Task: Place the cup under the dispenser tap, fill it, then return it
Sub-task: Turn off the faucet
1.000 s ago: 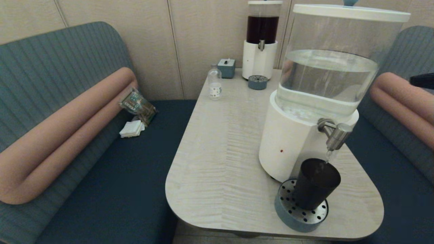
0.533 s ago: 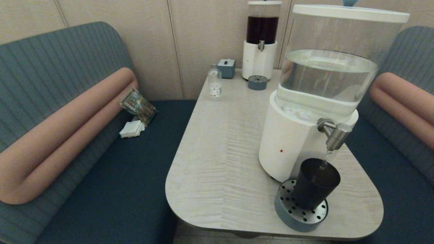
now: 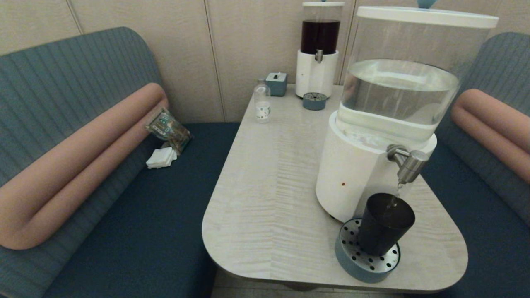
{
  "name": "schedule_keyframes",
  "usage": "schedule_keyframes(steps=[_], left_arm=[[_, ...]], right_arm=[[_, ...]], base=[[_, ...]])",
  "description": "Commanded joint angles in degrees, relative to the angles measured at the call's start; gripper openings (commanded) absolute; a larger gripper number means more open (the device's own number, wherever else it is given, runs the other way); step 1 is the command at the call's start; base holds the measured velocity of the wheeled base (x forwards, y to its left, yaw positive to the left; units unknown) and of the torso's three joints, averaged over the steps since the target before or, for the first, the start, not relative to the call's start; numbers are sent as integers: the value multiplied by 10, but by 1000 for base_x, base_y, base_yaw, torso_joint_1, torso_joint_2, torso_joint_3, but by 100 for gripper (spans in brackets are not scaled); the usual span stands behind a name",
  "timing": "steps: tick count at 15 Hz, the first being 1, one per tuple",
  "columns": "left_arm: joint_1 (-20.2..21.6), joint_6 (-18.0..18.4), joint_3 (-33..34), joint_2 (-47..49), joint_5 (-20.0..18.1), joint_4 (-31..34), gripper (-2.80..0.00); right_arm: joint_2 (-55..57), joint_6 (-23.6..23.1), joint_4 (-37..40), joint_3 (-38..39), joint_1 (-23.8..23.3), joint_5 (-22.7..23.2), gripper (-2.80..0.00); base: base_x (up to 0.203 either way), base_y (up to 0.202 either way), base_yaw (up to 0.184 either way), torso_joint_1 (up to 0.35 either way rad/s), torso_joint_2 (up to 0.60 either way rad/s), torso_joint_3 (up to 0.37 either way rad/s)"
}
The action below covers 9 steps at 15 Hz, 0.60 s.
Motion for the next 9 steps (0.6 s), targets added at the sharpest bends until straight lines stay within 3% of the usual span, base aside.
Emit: schedule_keyframes(steps=[1,6,9], left_arm=[[0,0,0,1,0,0,-280],[0,-1,0,1,0,0,-280],[0,-1,0,1,0,-2,-280]], right_arm=[[-61,-4,-1,44,4,0,-280],[-181,-1,-31,134,21,-4,-280],[-191,38,-102,243,23,-16,-280]], base=[[0,0,0,0,0,0],[0,0,0,0,0,0],[0,0,0,0,0,0]])
